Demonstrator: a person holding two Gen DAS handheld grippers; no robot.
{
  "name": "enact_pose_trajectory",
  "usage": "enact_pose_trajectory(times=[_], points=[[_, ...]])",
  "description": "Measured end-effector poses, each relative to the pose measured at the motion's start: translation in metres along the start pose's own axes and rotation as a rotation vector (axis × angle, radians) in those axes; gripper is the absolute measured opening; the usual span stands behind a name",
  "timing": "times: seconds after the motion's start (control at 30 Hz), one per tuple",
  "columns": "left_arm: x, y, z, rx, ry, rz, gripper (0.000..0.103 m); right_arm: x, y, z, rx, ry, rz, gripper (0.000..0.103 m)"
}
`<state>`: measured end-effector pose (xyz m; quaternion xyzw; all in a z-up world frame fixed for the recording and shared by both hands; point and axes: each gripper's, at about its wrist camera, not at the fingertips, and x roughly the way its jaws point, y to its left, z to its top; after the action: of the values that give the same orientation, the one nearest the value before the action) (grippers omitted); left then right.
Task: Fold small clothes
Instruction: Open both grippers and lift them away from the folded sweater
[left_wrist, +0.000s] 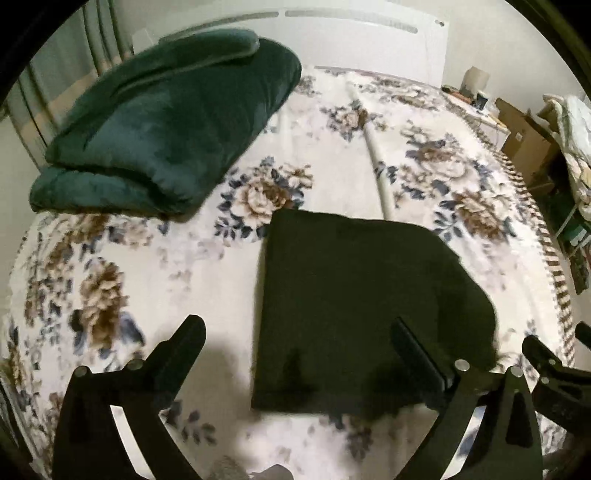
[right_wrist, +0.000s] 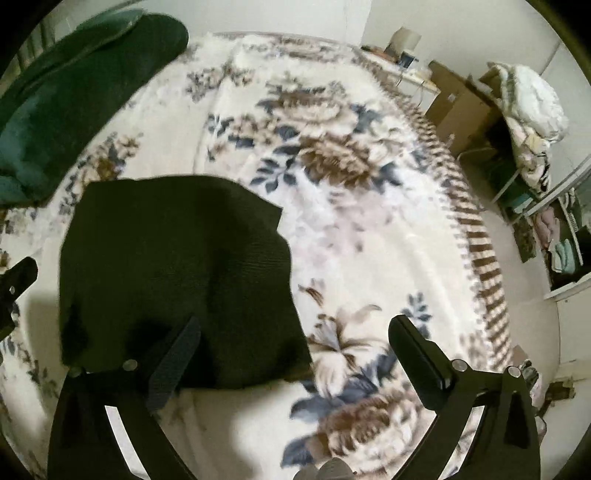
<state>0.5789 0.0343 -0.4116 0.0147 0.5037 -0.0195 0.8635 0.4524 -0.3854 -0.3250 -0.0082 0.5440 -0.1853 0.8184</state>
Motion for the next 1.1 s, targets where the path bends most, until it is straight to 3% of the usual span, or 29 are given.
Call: enact_pose_trajectory(times=[0.4, 0.63, 0.9, 1.1], points=[[-0.185, -0.013, -0.025, -0.029, -0.07, -0.017, 0.103, -0.209, -0.047, -0.044, 0.013, -0.166, -0.033, 0.103], [-0.299, -0.026, -0.045, 0.003, -0.143, -0.003, 0.103, -0.34, -0.08, -0.084, 0.039, -0.275, -0.023, 0.103], [-0.391, -0.026, -0.072, 0.001, -0.219, -0.008, 0.103, -0.463, -0.11, -0.127, 0.05, -0.372, -0.002, 0.103], [-0.439, -0.022, -0.092, -0.008, -0.259, -0.004, 0.103, -0.527, -0.122, -0.159, 0.062, -0.415, 0.023, 0.103]])
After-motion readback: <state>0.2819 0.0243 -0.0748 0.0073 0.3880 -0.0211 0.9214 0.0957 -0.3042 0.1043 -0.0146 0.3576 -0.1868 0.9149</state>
